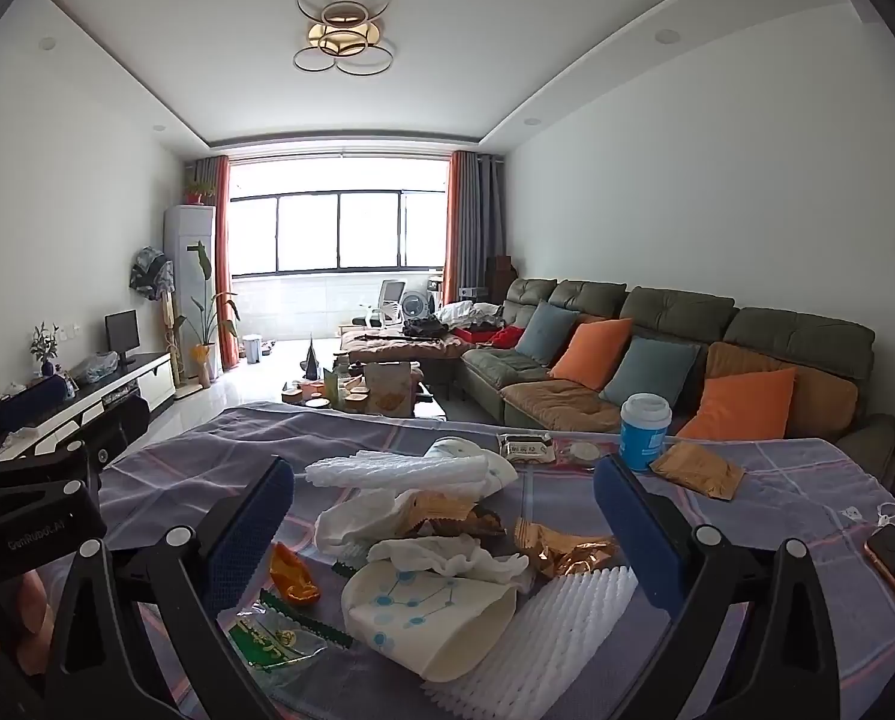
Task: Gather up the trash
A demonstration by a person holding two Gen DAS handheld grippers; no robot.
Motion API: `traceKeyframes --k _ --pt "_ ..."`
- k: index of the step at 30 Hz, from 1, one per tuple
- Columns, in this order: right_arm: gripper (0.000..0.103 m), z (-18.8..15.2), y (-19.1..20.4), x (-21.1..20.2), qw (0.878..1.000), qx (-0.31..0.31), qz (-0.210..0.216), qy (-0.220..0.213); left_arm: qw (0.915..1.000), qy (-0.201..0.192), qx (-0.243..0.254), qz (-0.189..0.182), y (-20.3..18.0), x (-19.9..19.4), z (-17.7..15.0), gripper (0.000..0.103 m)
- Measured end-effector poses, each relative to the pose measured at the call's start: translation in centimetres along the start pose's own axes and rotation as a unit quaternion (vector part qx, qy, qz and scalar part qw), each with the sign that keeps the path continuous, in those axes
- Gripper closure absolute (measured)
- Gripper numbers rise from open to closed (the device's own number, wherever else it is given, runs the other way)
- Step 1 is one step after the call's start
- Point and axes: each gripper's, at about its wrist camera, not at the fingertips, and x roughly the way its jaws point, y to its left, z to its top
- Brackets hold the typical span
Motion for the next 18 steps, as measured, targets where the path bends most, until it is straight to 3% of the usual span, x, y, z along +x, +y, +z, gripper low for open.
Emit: traceKeyframes --k 18 --pt "0.004 -0.11 0.14 0.11 1.0 0.0 0.0 -0.001 1.0 0.001 -0.001 -0.001 0.02 0.03 0.0 0.003"
